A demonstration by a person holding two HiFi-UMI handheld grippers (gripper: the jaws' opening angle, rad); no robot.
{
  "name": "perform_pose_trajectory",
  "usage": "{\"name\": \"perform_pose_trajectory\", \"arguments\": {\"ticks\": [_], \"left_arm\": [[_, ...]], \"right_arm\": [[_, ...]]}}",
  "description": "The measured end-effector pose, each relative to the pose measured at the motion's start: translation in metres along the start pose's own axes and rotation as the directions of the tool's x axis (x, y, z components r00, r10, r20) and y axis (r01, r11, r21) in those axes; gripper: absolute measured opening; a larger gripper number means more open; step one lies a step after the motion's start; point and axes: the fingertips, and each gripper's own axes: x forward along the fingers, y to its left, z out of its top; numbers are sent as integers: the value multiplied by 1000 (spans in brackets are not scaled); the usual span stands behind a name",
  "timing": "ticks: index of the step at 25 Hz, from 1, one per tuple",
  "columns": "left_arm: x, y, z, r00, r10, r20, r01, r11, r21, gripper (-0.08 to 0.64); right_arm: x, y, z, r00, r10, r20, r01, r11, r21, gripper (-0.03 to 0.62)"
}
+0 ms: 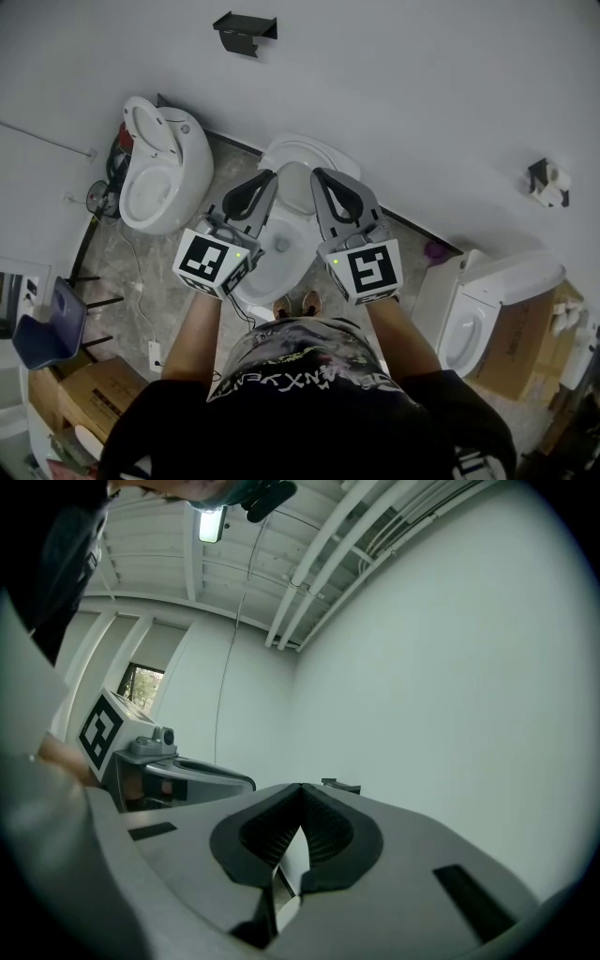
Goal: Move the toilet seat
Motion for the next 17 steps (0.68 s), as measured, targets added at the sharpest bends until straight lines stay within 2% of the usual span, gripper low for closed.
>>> {"name": "perform_pose_trajectory", "arguments": {"ticks": [17], "left_arm": [[12,-12,3,1000,-27,13,27,1000,-3,41]], "right_arm": [[-7,-13,-3,999,-41,-10,41,999,10,0]]}}
